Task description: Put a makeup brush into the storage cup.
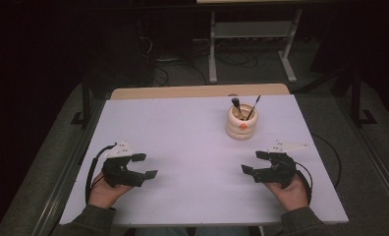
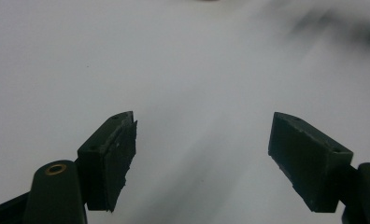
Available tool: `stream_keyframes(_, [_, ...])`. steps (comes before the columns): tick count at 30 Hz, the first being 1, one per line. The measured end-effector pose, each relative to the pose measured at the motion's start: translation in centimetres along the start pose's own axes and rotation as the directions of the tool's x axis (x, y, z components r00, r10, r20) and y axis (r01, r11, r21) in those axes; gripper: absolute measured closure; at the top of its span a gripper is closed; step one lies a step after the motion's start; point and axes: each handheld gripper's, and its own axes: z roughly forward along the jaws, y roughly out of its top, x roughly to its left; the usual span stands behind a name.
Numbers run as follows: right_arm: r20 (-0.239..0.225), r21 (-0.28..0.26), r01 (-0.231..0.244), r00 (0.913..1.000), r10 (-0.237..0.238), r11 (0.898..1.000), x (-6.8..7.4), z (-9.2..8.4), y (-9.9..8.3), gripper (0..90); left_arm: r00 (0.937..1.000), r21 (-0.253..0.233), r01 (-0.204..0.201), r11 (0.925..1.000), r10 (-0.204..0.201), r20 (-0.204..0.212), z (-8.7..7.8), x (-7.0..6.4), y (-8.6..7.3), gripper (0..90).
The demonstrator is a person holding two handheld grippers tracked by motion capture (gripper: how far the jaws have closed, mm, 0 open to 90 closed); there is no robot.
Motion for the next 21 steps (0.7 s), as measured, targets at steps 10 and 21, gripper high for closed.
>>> stream_keyframes(10, [0.017,0.003,0.003,0.9999,-0.003,1.000,0.47,-0.08,-0.52,15.2,0.9999,0.020,-0.008,0.9998,0.007,0.011,0.44,-0.31,-0.07,21.9])
stream_keyframes(21, [0.015,0.006,0.010,0.9998,-0.010,1.000,0.44,0.28,-0.98,15.5,0.9998,0.029,-0.013,0.9995,0.012,0.018,0.86,-0.48,-0.03,20.5])
